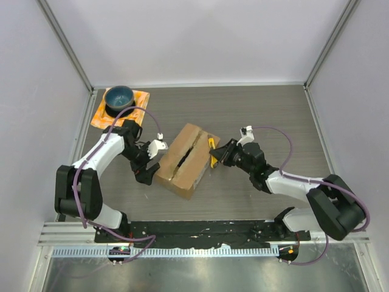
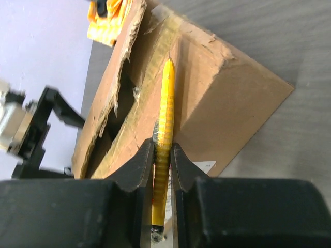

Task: Unpack the express box
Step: Adjust the express box at the center of the board.

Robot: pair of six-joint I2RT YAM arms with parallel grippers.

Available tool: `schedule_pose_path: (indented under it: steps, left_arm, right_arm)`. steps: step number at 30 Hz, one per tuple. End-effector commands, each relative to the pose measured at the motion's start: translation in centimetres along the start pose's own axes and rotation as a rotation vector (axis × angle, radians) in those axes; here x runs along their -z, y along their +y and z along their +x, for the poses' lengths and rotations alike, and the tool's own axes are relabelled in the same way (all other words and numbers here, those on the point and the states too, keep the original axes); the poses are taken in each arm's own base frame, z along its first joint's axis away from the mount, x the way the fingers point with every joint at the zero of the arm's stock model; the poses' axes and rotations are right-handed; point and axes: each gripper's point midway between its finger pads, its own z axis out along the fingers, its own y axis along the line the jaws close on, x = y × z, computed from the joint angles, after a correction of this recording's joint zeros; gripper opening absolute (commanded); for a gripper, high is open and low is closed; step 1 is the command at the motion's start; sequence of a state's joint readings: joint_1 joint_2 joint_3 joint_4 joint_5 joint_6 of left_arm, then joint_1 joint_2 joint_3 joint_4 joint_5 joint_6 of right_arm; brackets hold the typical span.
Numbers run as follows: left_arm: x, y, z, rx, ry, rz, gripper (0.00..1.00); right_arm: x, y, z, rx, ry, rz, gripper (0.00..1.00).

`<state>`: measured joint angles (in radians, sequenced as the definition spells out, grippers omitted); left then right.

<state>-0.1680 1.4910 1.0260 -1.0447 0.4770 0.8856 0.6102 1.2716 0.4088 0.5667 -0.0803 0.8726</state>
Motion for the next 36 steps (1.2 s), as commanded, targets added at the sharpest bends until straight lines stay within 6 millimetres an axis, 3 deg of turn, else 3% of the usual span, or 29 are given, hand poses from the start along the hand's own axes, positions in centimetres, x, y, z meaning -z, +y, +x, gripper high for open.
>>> schedule_pose_path:
  steps: [1, 6, 9, 12, 15, 16, 17, 20, 22, 25, 27, 29, 32, 34, 36]
  left_arm:
    - [0.5, -4.8, -2.0, -0.127, -0.091, 0.191, 1.0]
    - [0.5, -10.1, -3.8, -0.248, -0.139, 0.334, 1.0]
    - [0.7, -11.1, -4.5, -0.247, -0.126, 0.35, 1.0]
    - [2.2, -10.3, -4.5, -0.216, -0.067, 0.298, 1.0]
    - [5.0, -7.1, -5.8, -0.165, -0.04, 0.125, 1.0]
    - [6.5, -4.9, -7.0, -0.156, -0.032, 0.001, 1.0]
    - [7.3, -4.1, -7.8, -0.148, -0.04, -0.05, 1.0]
    - [10.1, -2.1, -11.7, -0.138, -0.134, -0.173, 1.0]
    - [10.9, -0.8, -14.2, -0.109, -0.193, -0.253, 1.0]
    - [9.0, -1.5, -15.9, -0.091, -0.106, -0.245, 1.0]
    - [7.0, -2.8, -16.0, -0.087, -0.017, -0.185, 1.0]
    - [7.5, -3.1, -17.5, -0.112, -0.016, -0.219, 1.0]
    - [10.9, -1.4, -21.0, -0.14, -0.132, -0.33, 1.0]
    - [10.0, 0.0, -19.7, -0.125, -0.099, -0.347, 1.0]
    - [7.1, 0.8, -17.2, -0.189, 0.106, -0.275, 0.94]
  right_arm:
    - [-2.6, 2.0, -5.1, -0.011, -0.12, -0.07, 0.01]
    - [-5.1, 3.5, -6.4, -0.015, -0.085, -0.153, 0.01]
    - [-5.8, 4.3, -7.1, 0.017, -0.071, -0.175, 0.01]
    - [-4.5, 4.0, -9.0, 0.039, -0.089, -0.163, 0.01]
    - [-1.9, 3.6, -10.6, 0.103, -0.115, -0.116, 0.01]
    - [-1.1, 3.0, -10.3, 0.111, -0.1, -0.078, 0.01]
    - [0.2, 4.2, -10.9, 0.135, -0.123, -0.1, 0.01]
    - [2.7, 5.3, -9.7, 0.139, -0.078, -0.128, 0.01]
    - [3.7, 4.4, -7.5, 0.107, -0.01, -0.099, 0.01]
    - [5.5, 4.4, -5.4, 0.112, 0.019, -0.112, 0.01]
    - [6.1, 4.0, -4.5, 0.127, 0.039, -0.113, 0.01]
    - [6.4, 3.7, -4.1, 0.13, 0.041, -0.119, 0.01]
    - [6.7, 3.2, -3.4, 0.13, 0.05, -0.123, 0.01]
    - [6.6, 3.3, -3.6, 0.114, 0.043, -0.14, 0.01]
    - [6.6, 3.8, -3.8, 0.102, 0.051, -0.167, 0.01]
